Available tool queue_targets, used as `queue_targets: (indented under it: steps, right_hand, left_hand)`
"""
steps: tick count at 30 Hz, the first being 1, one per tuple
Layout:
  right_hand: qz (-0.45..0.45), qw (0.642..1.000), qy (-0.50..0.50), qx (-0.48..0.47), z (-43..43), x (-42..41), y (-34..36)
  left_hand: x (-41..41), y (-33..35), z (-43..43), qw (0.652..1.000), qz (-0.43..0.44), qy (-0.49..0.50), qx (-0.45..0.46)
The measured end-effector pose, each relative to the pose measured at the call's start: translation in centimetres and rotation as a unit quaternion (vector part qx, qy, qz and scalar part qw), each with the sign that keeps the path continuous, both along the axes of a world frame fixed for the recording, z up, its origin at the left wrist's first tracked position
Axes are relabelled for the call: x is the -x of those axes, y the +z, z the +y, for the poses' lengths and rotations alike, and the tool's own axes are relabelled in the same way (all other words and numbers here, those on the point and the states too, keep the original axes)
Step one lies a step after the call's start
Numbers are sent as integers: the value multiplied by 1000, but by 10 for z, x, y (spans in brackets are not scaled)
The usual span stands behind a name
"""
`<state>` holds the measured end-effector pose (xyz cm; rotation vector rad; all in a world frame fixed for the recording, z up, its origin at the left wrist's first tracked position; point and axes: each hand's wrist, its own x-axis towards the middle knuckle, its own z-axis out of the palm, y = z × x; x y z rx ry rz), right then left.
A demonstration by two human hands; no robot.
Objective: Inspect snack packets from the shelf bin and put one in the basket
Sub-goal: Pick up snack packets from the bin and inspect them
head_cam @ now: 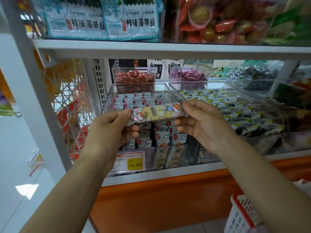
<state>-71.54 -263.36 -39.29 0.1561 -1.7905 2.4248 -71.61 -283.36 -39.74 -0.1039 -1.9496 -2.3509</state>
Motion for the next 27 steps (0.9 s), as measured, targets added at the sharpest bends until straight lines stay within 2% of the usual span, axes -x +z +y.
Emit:
queue_targets:
  steps: [10,12,17,20,23,27]
  right_hand:
    - [8,1000,-15,11,-5,-1,-2]
    - [13,1000,-20,15,-4,0,-2]
    - [50,998,-22,-7,-1,2,-3]
    - [67,997,-12,-24,-1,2,-2]
    - [80,996,0,-40,-2,1,-2]
    - [104,987,-41,-114,-1,2,-5]
  left_hand:
    - [5,4,-1,974,-89,-60,-199]
    - [6,4,-2,970,-94,-66,-214]
    - [5,3,-5,993,-48,-67,-85]
    - [5,3,-3,996,-38,-61,-48]
    - [5,-1,-3,998,4,-34,55]
    - [4,-1,-6,991,31,-67,114]
